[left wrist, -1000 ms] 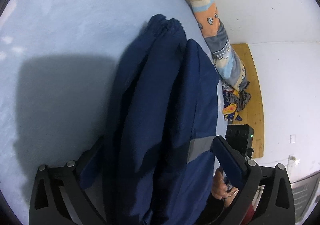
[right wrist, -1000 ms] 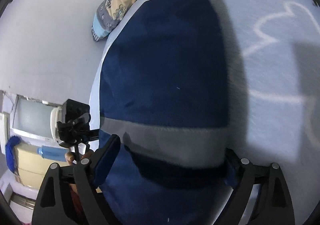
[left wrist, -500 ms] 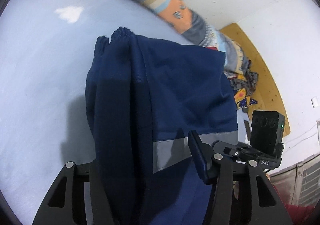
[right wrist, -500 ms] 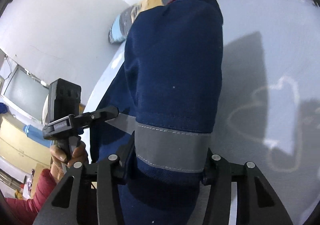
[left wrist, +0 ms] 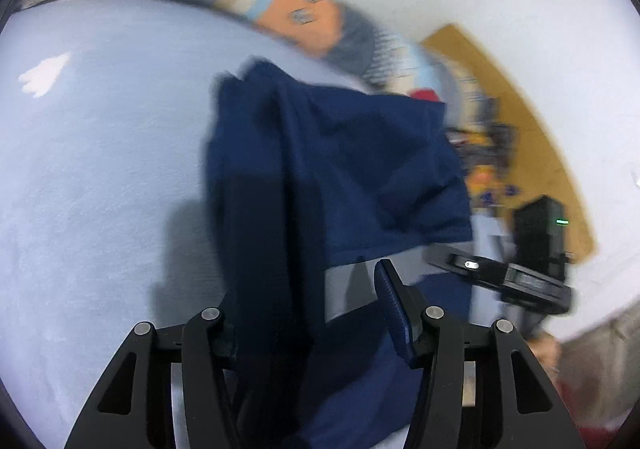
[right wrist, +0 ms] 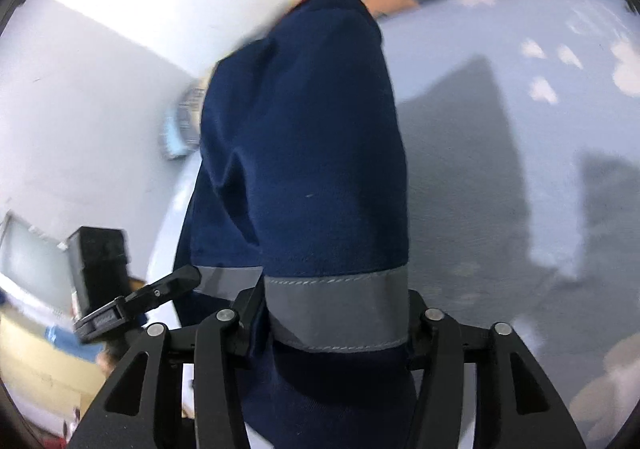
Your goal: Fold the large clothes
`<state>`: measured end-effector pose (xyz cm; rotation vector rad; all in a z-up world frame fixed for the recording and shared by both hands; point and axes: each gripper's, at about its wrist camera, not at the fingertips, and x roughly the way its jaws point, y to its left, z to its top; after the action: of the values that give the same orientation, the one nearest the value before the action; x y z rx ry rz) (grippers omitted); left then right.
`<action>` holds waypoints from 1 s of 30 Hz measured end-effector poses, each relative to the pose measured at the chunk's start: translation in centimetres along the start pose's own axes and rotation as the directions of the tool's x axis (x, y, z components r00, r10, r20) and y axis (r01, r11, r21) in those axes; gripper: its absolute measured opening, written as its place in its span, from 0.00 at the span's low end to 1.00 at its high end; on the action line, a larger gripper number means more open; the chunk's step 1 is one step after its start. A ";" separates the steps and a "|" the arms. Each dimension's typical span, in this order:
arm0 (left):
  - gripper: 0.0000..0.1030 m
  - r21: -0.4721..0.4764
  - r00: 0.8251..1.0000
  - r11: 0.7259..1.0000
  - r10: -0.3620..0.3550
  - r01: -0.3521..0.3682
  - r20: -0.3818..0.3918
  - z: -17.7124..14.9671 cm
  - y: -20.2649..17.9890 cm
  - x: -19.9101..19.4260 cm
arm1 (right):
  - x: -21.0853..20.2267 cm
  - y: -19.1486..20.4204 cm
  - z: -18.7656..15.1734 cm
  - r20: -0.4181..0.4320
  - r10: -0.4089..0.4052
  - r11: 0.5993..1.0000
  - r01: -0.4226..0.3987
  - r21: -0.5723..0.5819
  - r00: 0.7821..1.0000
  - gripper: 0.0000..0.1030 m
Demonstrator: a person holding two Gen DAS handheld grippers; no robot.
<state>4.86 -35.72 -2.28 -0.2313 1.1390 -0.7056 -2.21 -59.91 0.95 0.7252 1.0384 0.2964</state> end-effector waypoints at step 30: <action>0.78 0.387 0.835 0.742 0.515 -0.547 0.195 -11.4 -10.3 3.9 | 4.1 5.8 -7.2 0.041 -0.494 0.830 0.485 -0.276 0.868 0.61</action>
<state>-8.39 -43.98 -4.79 0.4370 0.8831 -0.4072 -5.77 -50.50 -0.11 0.1806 1.1475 0.0025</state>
